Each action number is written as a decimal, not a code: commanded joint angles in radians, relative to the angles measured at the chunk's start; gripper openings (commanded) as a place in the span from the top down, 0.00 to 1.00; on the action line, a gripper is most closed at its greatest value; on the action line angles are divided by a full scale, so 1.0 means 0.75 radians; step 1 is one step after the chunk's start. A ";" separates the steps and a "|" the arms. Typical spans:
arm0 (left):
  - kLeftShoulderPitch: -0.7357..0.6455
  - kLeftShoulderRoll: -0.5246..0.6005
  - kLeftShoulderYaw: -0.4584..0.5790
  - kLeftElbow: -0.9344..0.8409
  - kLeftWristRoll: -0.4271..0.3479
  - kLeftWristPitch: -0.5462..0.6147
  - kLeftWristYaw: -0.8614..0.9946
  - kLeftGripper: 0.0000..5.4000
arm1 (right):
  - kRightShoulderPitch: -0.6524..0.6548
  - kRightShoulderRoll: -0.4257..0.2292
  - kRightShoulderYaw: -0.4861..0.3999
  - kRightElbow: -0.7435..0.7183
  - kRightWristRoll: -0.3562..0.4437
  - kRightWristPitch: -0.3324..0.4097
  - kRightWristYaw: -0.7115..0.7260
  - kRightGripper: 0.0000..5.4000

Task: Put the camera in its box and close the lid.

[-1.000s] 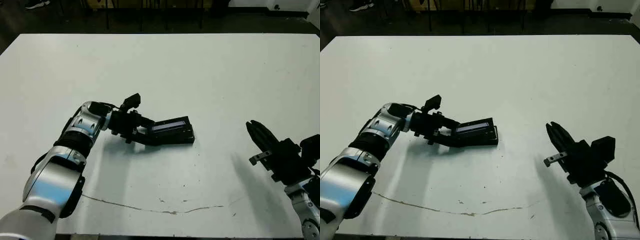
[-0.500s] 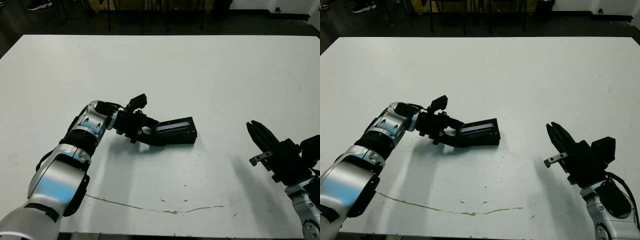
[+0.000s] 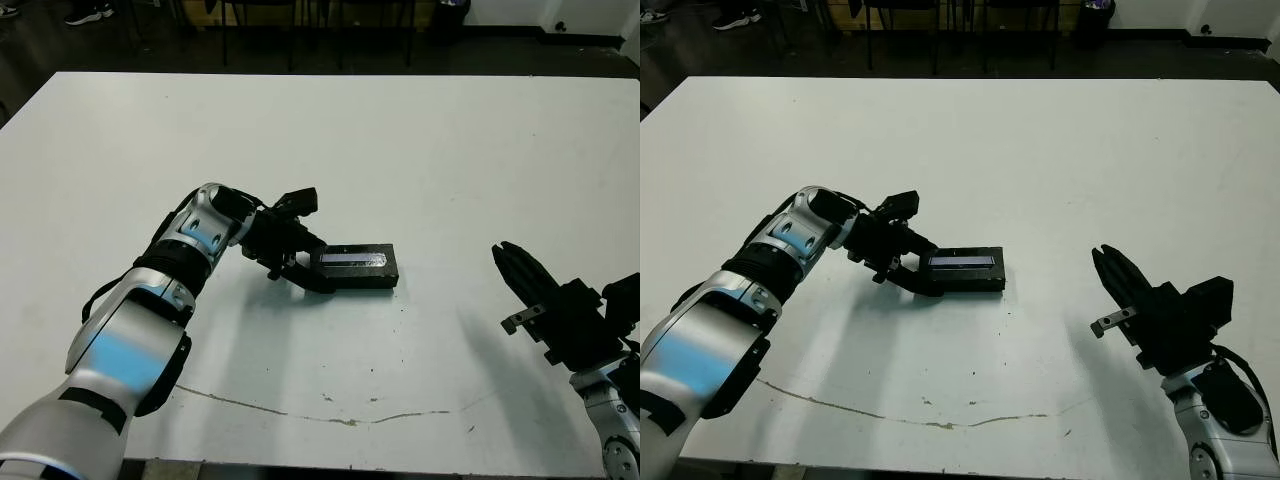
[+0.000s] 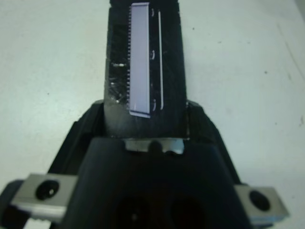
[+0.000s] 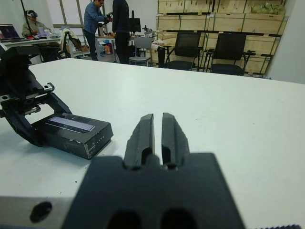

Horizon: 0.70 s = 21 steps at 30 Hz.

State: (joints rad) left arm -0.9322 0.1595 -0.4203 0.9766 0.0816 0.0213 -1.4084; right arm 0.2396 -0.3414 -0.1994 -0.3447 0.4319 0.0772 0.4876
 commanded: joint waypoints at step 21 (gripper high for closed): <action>0.064 0.035 -0.209 -0.080 0.241 -0.145 0.052 0.26 | -0.011 0.013 -0.003 0.049 0.016 -0.025 0.046 1.00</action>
State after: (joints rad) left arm -0.9480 0.1878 -0.5270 0.8637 0.1981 -0.0822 -1.3849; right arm 0.2218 -0.3411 -0.1991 -0.3145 0.4436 0.0571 0.5228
